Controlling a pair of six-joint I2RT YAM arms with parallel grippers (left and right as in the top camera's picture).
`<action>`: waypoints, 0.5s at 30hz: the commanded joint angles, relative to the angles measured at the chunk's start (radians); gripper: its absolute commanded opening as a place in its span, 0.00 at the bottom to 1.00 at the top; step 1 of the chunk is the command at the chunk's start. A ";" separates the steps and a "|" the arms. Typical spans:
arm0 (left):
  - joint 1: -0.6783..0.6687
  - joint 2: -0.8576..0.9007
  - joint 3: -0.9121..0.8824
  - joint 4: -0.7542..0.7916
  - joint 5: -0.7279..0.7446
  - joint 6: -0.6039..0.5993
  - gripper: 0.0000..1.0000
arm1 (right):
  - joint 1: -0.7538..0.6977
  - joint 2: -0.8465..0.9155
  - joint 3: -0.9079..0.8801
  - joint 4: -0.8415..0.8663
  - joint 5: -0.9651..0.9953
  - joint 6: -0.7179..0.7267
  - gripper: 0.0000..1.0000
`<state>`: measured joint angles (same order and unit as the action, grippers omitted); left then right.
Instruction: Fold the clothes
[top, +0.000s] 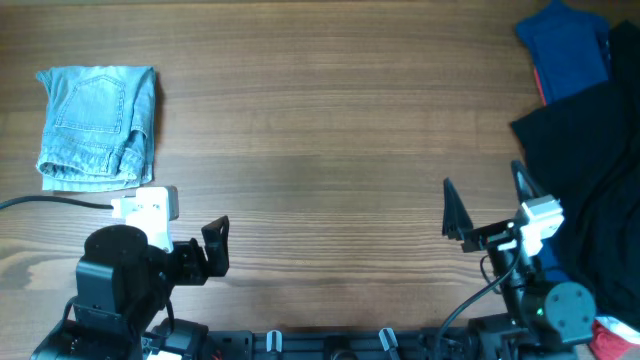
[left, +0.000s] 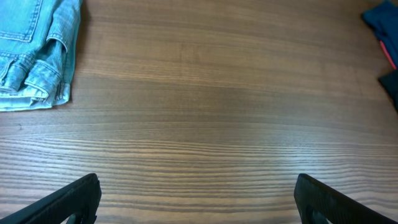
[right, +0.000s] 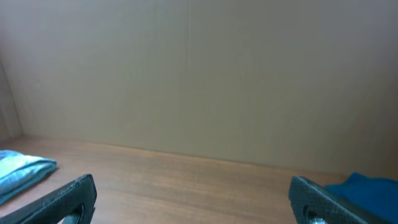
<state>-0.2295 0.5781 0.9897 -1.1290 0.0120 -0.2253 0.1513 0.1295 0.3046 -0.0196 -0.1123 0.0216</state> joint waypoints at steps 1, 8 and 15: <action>-0.005 0.004 -0.003 0.003 -0.010 0.002 1.00 | -0.017 -0.089 -0.107 0.084 -0.020 0.005 1.00; -0.005 0.004 -0.003 0.003 -0.010 0.002 1.00 | -0.077 -0.126 -0.290 0.295 -0.068 0.003 1.00; -0.005 0.004 -0.003 0.003 -0.010 0.002 1.00 | -0.094 -0.127 -0.299 0.024 -0.069 -0.058 1.00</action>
<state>-0.2295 0.5781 0.9901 -1.1286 0.0120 -0.2253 0.0616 0.0158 0.0071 0.1013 -0.1574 -0.0177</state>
